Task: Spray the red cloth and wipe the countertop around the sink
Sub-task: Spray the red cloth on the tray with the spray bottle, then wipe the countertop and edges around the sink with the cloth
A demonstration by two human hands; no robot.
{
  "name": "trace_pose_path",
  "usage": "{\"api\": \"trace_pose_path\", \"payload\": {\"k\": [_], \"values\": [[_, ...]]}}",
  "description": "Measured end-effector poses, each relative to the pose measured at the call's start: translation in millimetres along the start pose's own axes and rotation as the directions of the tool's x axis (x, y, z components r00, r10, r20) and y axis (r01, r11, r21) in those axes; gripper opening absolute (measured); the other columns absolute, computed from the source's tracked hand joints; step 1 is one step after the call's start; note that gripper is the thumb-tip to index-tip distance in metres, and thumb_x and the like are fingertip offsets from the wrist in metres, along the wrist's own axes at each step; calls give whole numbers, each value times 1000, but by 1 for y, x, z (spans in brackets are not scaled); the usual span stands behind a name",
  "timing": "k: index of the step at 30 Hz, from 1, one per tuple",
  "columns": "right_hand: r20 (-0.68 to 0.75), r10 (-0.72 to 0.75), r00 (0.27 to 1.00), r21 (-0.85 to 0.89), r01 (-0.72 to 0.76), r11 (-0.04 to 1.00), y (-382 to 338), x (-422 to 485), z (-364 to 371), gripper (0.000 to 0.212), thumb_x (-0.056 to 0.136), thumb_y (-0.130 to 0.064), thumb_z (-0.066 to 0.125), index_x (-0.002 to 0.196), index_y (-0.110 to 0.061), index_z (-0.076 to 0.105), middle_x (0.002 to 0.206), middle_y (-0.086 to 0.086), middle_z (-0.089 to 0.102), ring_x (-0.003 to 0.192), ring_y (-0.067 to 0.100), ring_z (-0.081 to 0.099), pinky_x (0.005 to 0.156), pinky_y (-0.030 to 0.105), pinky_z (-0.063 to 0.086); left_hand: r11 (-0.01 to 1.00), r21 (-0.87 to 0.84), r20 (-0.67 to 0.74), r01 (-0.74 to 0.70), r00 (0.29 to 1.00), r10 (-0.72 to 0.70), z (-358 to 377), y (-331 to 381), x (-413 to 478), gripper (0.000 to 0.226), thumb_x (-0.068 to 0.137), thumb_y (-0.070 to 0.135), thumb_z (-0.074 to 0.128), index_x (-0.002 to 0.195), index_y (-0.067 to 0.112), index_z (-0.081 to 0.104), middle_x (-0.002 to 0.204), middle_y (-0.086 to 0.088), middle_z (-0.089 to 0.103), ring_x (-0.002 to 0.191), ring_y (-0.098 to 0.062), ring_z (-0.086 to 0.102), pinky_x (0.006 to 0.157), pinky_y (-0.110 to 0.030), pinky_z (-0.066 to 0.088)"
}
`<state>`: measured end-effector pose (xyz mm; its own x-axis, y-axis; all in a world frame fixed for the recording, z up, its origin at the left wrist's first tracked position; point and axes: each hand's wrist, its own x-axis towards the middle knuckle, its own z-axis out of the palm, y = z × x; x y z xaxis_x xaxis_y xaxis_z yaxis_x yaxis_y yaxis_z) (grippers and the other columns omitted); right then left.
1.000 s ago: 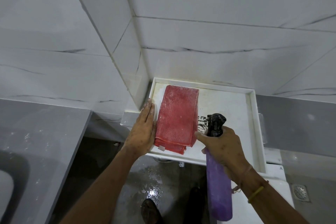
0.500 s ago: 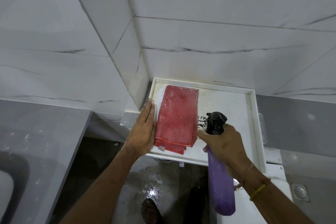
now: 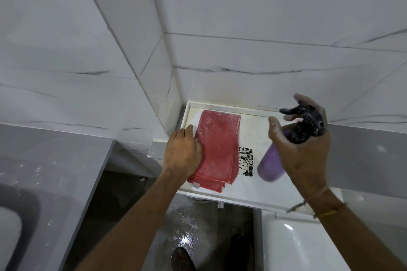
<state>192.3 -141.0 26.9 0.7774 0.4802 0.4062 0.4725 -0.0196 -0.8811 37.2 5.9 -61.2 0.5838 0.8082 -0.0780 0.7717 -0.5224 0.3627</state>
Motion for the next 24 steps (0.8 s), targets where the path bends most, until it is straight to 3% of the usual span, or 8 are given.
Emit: {"api": "trace_pose_path", "payload": {"k": [3, 6, 10, 15, 17, 20, 22, 24], "values": [[-110, -42, 993, 42, 46, 998, 25, 11, 2, 47, 75, -15, 72, 117, -15, 51, 99, 9, 62, 82, -1, 62, 78, 19, 54, 992, 14, 76, 126, 989, -127, 3, 15, 6, 44, 93, 38, 43, 126, 8, 42, 124, -15, 55, 114, -30, 52, 96, -43, 47], [-152, -60, 987, 36, 66, 997, 46, 21, 1, 40, 75, -16, 71, 111, -16, 54, 100, 19, 65, 78, 7, 63, 77, 23, 53, 971, 17, 124, 239, 963, -239, 6, 25, 10, 51, 90, 41, 48, 125, 4, 42, 126, -18, 52, 118, -33, 49, 96, -46, 47], [-220, -47, 974, 22, 53, 998, 57, 31, 2, 42, 74, -23, 70, 104, -41, 46, 99, 10, 63, 79, 13, 62, 77, 29, 54, 935, 30, 206, 352, 914, -351, 6, 31, 21, 63, 87, 48, 53, 128, 1, 44, 128, -17, 53, 120, -35, 53, 97, -45, 47], [-171, 13, 985, 49, -5, 999, 68, 30, 2, 35, 74, -28, 68, 102, -17, 51, 99, 4, 60, 81, 35, 63, 77, 34, 53, 867, -103, 307, 488, 844, -439, 6, 36, 38, 61, 86, 52, 54, 119, 2, 56, 120, -13, 62, 109, -33, 61, 95, -45, 52], [-147, 27, 989, 66, -17, 998, 68, 29, 3, 41, 74, -29, 68, 106, -13, 49, 101, 0, 59, 87, 25, 63, 81, 28, 51, 844, -140, 322, 518, 830, -456, 5, 38, 43, 55, 84, 53, 56, 108, 4, 61, 109, -10, 66, 102, -31, 64, 90, -41, 53], [-99, 50, 994, 62, -44, 997, 65, 20, 1, 61, 73, -31, 70, 120, -10, 38, 119, 12, 53, 101, 13, 57, 94, 20, 45, 836, -183, 297, 518, 839, -455, 2, 39, 53, 44, 81, 52, 62, 85, 9, 59, 92, -7, 64, 83, -26, 61, 79, -36, 52], [-134, 91, 987, 98, -78, 992, 62, 2, -5, 71, 75, -33, 61, 131, -4, 26, 124, 7, 41, 109, 10, 47, 97, 16, 40, 777, -311, 339, 547, 828, -447, 1, 39, 58, 44, 77, 44, 71, 89, 4, 61, 94, -8, 67, 82, -24, 62, 79, -35, 54], [-255, 186, 949, 187, -141, 972, 59, -29, -14, 62, 76, -36, 46, 128, -9, 25, 113, 1, 37, 103, 1, 41, 89, 11, 38, 639, -469, 475, 610, 784, -400, -7, 38, 62, 50, 74, 32, 78, 106, -2, 61, 96, -12, 69, 84, -26, 66, 74, -35, 58]]}}
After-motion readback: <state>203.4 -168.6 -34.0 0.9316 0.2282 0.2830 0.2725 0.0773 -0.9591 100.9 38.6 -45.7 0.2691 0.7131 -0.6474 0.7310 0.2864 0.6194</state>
